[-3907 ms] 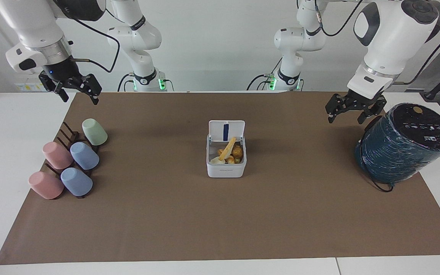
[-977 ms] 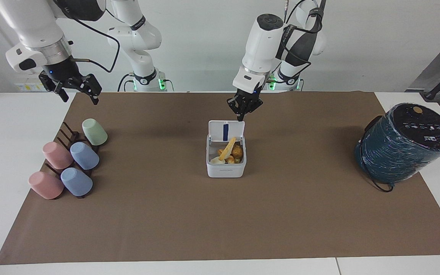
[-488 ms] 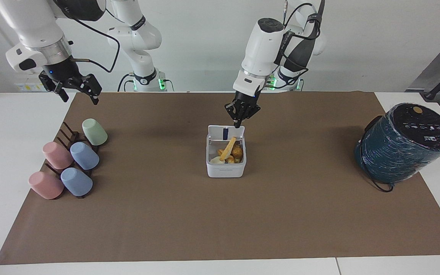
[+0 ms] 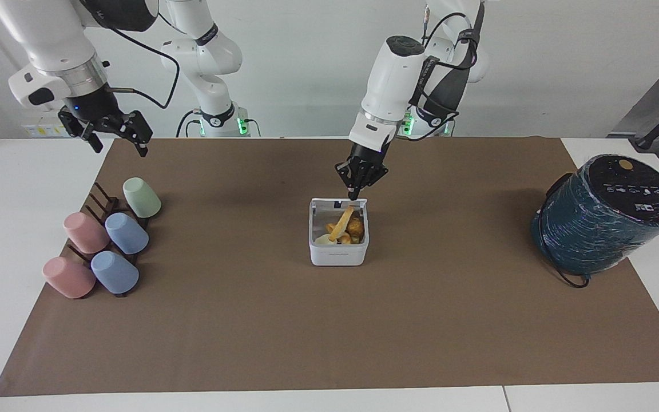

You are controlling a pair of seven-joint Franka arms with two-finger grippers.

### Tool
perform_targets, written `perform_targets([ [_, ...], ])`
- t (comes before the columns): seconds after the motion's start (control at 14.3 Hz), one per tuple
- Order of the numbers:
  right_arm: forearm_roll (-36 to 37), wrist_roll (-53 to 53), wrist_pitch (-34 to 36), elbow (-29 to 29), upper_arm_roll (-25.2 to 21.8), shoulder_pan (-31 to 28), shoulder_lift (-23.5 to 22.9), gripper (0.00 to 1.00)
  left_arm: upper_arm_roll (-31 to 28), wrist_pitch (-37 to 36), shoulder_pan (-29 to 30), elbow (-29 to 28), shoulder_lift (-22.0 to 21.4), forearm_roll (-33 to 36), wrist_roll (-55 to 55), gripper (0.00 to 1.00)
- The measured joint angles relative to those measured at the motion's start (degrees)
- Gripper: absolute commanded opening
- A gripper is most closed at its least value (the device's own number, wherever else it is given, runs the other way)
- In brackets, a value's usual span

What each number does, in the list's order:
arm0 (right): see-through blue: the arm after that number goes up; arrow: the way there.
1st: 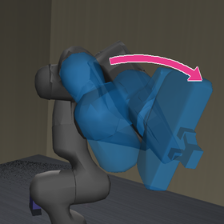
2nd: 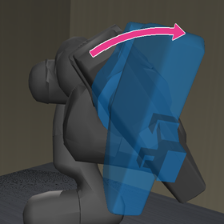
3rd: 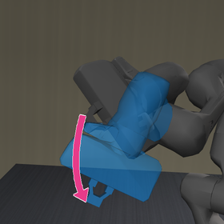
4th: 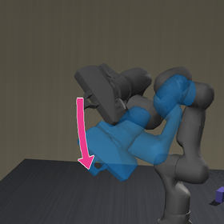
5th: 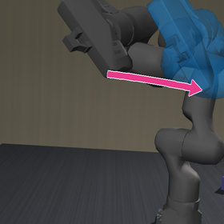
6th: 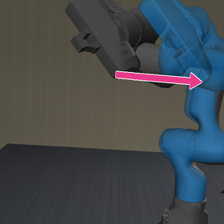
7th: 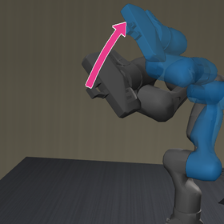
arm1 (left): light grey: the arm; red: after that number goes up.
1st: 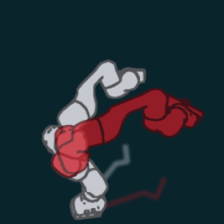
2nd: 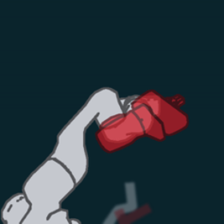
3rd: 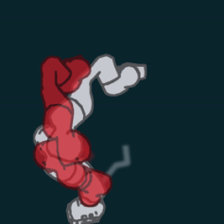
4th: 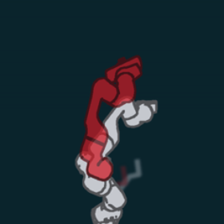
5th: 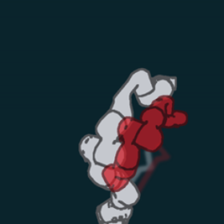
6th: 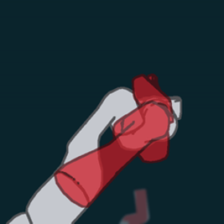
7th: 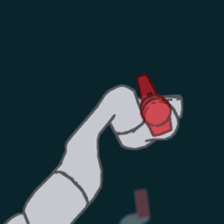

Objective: Close trash can lid
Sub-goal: 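Push the raised lid down over the trash can with the left gripper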

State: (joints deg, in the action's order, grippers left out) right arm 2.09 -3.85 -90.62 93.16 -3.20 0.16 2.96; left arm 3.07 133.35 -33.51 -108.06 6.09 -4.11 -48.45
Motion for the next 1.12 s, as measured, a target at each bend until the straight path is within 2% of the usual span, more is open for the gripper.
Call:
perform_targets([
  [0.42, 0.0, 0.0, 0.0, 0.0, 0.0, 0.0, 0.0, 1.00, 0.3, 8.2, -0.3, -0.2, 5.9, -1.6, -1.4, 0.00],
  [0.98, 0.0, 0.0, 0.0, 0.0, 0.0, 0.0, 0.0, 1.00, -0.3, 14.8, 0.4, 2.8, 12.0, -1.9, -1.7, 0.00],
  [1.12, 0.0, 0.0, 0.0, 0.0, 0.0, 0.0, 0.0, 1.00, -0.3, 14.9, 0.5, 3.1, 12.3, -1.9, -1.7, 0.00],
])
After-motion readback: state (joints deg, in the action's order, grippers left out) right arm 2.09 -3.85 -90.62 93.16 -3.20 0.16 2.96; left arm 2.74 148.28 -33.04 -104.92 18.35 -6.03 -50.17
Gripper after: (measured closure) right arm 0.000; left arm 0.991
